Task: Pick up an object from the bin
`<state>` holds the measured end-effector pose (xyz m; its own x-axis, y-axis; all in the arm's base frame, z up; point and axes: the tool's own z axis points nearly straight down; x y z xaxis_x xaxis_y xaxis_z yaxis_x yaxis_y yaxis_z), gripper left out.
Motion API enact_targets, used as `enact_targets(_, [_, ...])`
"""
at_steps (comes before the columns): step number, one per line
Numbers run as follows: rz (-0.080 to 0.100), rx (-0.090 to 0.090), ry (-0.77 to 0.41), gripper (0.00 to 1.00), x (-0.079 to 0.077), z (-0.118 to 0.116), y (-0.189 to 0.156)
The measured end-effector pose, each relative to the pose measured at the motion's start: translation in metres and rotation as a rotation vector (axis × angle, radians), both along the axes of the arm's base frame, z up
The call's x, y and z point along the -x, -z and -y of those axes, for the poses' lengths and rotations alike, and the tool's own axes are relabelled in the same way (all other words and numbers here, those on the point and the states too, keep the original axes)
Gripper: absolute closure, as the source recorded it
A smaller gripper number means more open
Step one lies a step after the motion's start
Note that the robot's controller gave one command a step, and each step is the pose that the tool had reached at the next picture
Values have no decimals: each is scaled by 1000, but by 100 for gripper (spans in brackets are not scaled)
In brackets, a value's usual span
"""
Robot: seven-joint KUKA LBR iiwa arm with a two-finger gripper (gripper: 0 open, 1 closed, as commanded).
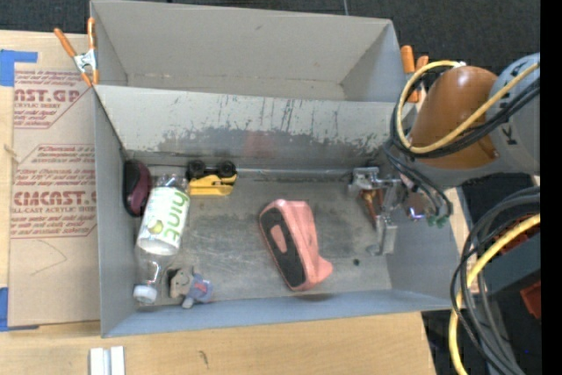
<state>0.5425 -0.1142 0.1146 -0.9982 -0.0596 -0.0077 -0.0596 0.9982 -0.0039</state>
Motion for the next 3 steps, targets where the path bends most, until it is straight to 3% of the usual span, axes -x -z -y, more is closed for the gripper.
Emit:
enact_targets(1, [-7,-4,-77,0,37,-29,34])
enact_targets(2, [-13,-3,-122,0,40,-58,42])
enact_targets(3, [-1,-2,-244,0,35,-81,43])
